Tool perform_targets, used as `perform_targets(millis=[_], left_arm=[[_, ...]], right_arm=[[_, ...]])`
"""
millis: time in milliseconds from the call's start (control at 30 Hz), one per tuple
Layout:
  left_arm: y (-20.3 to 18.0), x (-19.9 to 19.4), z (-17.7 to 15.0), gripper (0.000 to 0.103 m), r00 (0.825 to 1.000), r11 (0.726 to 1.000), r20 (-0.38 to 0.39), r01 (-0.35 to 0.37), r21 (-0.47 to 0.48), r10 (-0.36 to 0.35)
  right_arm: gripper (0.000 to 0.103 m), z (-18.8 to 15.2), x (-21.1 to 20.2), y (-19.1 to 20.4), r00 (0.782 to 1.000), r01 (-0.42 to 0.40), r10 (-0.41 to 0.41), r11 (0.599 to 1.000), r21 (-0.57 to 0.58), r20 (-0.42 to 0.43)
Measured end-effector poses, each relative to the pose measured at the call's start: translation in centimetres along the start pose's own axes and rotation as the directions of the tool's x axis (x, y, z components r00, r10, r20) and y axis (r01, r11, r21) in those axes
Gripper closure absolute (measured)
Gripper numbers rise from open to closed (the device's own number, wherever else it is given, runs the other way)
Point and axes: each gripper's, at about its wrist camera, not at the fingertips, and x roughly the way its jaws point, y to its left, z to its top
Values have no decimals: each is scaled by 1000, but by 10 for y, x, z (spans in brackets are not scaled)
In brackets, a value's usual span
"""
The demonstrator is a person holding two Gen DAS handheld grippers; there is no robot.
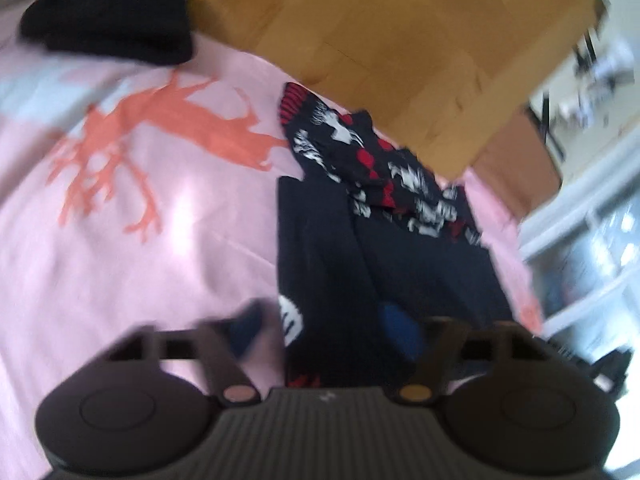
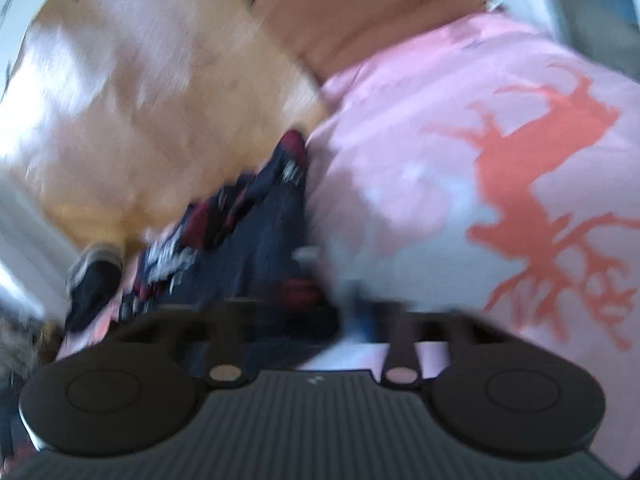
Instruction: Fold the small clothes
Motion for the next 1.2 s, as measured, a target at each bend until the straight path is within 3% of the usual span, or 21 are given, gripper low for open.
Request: perform_targets(millis=[33,267,400,433,500,533,567,600,700,833,933,1000,1033,1067,1133,1167,1200], left_arm=[[-2,5,1,86,999,1000,-29,-19,15,20],[5,-7,12,88,999,999,-37,-25,48,26],[6,0,12,80,998,999,-55,-35,36,37],[5,-3,11,72,998,999,-57,-33,40,35],[7,-15,5,44,998,999,-57,-26,35,28],[10,-21,2,25,998,1000,-56,-18,17,19],[15,-29,-3,19,999,1000,-48,2,-9,-3],[19,-37,-8,19,999,999,-46,23,-29,-24],[29,-49,-21,17,994,991,-67,79,-107,-86],[31,-35,-24,2,985,966,-59,146,-212,-161],[24,-17,-17,1,985,953,-24,162,-258,-174],[19,-7,-14,4,988,951,26,155,-268,-154],[14,-3,-12,20,992,958,42,123,-259,-116],[9,-1,-10,54,997,968,44,76,-240,-67],[4,4,-5,87,999,975,-3,-40,-218,40],[10,4,-4,87,1000,971,-21,-19,-240,14],[16,1,-2,88,999,964,-30,6,-266,-14]], right_arm=[[85,-3,-2,7,1000,26,-26,999,-21,17],[88,-16,-43,14,998,32,-29,998,-58,48],[87,-27,-32,2,997,81,-81,996,-31,17],[85,-27,-31,0,997,68,-68,998,-8,23],[77,-24,-35,-2,999,47,-47,998,32,8],[73,-22,-38,-2,999,31,-31,999,37,7],[61,-22,-42,-2,1000,20,-20,999,35,4],[53,-22,-46,-1,1000,20,-20,999,30,0],[51,-28,-58,-5,1000,11,-9,998,60,-22],[50,-35,-55,-20,995,-78,89,972,223,-38],[50,-32,-41,-25,992,-115,124,935,334,-4],[50,-28,-30,-22,990,-132,137,921,367,11],[50,-26,-25,-17,991,-128,130,923,362,18],[54,-24,-21,-15,992,-124,126,927,355,19],[81,-20,-8,-9,992,-112,123,931,348,-10],[92,-19,1,-8,991,-90,119,928,363,-58],[92,-19,0,-7,992,-91,119,924,370,-53]])
